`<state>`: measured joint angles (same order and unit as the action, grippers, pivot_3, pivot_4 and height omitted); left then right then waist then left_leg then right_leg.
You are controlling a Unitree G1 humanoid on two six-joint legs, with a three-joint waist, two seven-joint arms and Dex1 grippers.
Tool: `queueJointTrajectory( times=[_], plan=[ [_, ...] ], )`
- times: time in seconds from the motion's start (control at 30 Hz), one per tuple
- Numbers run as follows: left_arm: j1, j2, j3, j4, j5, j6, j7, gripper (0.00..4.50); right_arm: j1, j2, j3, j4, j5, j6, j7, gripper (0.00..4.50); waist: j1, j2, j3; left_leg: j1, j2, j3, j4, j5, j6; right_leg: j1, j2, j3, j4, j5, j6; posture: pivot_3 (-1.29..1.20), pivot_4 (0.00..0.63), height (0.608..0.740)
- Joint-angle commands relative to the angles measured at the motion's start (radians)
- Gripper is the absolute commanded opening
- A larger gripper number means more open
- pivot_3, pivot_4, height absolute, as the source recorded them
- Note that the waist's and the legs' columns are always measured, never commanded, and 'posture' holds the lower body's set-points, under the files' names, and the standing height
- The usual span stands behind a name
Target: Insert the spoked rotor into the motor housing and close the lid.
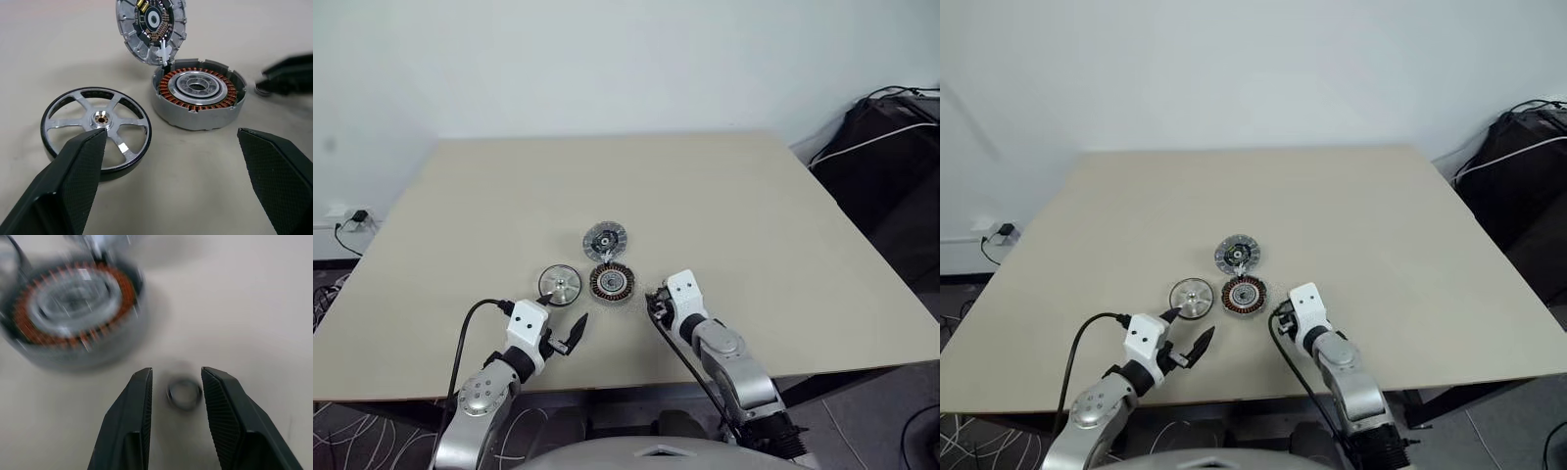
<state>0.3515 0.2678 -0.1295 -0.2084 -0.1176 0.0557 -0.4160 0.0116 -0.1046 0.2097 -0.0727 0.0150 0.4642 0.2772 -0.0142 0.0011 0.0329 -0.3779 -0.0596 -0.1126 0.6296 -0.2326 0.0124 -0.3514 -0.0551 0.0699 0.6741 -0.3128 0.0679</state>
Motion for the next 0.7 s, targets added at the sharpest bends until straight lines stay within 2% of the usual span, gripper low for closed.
queueJointTrajectory(
  times=[0.03, 0.53, 0.57, 0.63, 0.7],
  plan=[
    [-0.011, -0.004, -0.009, -0.031, 0.003, -0.013, -0.002, 4.5, -0.051, 0.012, 0.008, -0.071, 0.008, 0.008, 0.002, 1.67, 0.001, 0.0, 0.0, 0.0, 0.0, 0.0, 0.0, 0.0, 0.0, 0.0, 0.0, 0.0, 0.0, 0.0, 0.0, 0.0, 0.0, 0.74],
    [0.004, -0.007, -0.004, -0.04, 0.003, -0.013, 0.008, 4.5, -0.047, -0.006, -0.029, 0.07, 0.017, -0.021, 0.0, 1.67, 0.002, 0.0, 0.001, 0.0, -0.001, -0.001, -0.001, 0.0, 0.0, 0.0, 0.0, -0.001, 0.0, 0.001, -0.002, 0.0, 0.0, 0.74],
    [0.004, -0.007, -0.004, -0.04, 0.003, -0.013, 0.008, 4.5, -0.045, -0.005, -0.03, 0.071, 0.017, -0.018, 0.001, 2.06, 0.002, 0.0, 0.001, 0.0, -0.001, -0.001, -0.001, 0.0, 0.0, 0.0, 0.0, 0.0, 0.0, 0.001, -0.002, 0.0, 0.0, 0.74],
    [0.002, -0.007, -0.004, -0.039, 0.002, -0.012, 0.007, 4.5, -0.043, -0.006, -0.021, 0.078, 0.008, -0.02, -0.001, 2.52, 0.002, 0.0, 0.001, 0.0, -0.001, 0.0, -0.001, 0.0, 0.0, 0.0, 0.0, 0.0, 0.0, 0.001, -0.002, 0.0, 0.0, 0.74],
    [0.001, -0.006, -0.004, -0.039, 0.002, -0.011, 0.006, 4.5, -0.04, -0.004, -0.016, 0.083, 0.003, -0.023, -0.002, 2.52, 0.002, 0.0, 0.001, 0.0, -0.001, 0.0, -0.001, 0.0, 0.0, 0.0, 0.0, 0.0, 0.0, 0.001, -0.002, 0.0, 0.0, 0.74]
  ],
)
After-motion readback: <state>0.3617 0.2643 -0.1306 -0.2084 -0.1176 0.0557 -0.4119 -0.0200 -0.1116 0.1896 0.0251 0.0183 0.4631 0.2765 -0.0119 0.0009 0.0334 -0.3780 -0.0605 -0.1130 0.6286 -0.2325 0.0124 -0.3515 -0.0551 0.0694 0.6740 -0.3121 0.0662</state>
